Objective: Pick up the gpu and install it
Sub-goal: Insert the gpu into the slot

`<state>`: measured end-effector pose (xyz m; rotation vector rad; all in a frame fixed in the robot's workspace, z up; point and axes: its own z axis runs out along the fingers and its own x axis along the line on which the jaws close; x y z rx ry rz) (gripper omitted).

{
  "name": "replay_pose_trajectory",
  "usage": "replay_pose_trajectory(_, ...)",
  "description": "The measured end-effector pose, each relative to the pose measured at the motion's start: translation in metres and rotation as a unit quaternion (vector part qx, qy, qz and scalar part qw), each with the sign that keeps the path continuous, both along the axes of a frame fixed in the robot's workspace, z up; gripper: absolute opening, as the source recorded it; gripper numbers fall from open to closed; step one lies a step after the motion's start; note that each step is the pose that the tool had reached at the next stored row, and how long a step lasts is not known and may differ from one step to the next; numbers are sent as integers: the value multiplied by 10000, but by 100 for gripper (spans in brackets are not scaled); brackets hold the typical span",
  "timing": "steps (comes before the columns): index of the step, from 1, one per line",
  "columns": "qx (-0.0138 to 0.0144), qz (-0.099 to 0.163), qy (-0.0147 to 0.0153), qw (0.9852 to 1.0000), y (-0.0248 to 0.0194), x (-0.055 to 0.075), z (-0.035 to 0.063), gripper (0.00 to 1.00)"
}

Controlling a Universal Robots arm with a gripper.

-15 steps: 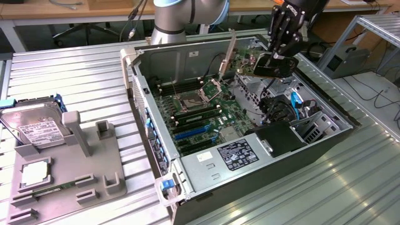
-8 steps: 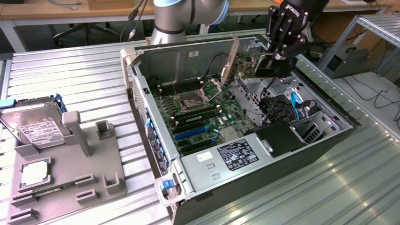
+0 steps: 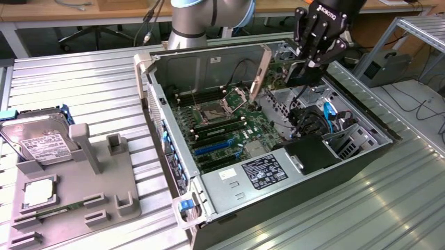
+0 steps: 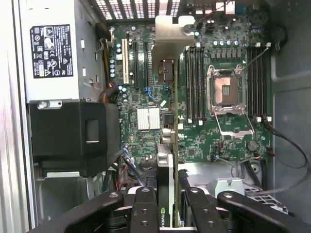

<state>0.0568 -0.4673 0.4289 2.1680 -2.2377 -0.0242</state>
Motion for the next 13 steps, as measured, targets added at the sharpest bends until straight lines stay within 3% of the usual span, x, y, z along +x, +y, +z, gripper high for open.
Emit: replay_pose_trajectory(13, 0, 28, 0, 10000, 0, -2, -8, 27)
